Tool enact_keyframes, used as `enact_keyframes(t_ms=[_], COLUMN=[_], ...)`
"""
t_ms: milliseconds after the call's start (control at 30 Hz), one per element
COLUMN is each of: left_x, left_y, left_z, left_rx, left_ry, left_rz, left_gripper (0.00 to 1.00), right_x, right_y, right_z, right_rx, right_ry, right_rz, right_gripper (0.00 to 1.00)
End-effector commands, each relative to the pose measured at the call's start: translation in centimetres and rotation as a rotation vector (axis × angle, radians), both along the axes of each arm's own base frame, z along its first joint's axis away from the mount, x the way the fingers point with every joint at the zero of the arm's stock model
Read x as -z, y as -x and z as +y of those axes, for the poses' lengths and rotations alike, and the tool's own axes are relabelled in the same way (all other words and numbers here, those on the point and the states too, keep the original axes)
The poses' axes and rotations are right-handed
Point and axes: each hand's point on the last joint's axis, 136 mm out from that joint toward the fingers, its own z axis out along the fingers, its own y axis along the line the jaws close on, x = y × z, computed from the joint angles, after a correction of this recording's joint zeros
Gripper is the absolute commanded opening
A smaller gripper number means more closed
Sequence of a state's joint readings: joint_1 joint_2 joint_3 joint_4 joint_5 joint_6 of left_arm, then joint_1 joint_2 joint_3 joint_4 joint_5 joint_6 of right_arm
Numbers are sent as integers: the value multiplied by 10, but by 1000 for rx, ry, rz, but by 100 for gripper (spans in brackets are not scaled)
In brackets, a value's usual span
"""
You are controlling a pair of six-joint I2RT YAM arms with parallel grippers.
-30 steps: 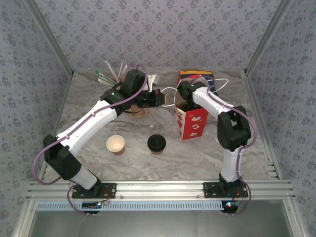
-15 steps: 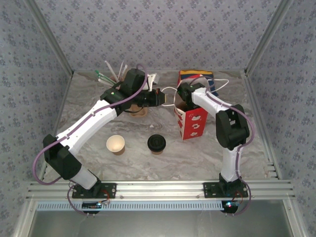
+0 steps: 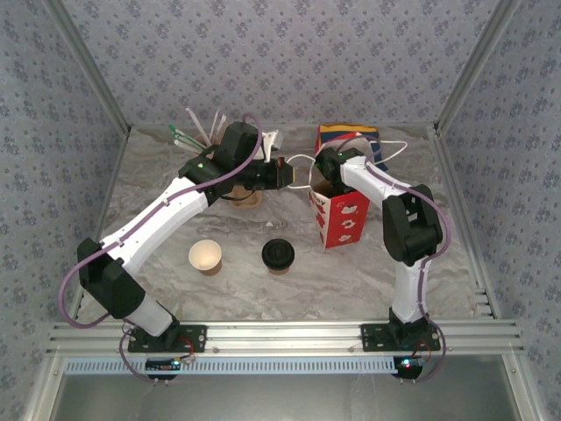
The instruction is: Pack the takeout coffee
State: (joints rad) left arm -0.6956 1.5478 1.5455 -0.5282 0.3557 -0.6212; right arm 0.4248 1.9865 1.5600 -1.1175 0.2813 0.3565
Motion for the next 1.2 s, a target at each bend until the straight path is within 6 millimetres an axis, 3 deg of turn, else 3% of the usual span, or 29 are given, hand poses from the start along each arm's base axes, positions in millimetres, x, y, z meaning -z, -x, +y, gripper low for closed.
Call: enact_keyframes(t_ms=[0, 667, 1167], left_x=[-10, -9, -7], left_y=[1, 2, 1], left_z=[-2, -3, -3], left_rx=[24, 29, 27], left_ry=[11, 14, 13], left_rz=[-10, -3, -2], left_gripper=[0, 0, 0], right_x=[6, 21, -4], right_y=[7, 9, 5], right_z=[-8, -18, -7], right_rx=[-12, -9, -24], right_ry=[40, 81, 63], right_rz=[46, 71, 19], right_gripper=[9, 9, 9])
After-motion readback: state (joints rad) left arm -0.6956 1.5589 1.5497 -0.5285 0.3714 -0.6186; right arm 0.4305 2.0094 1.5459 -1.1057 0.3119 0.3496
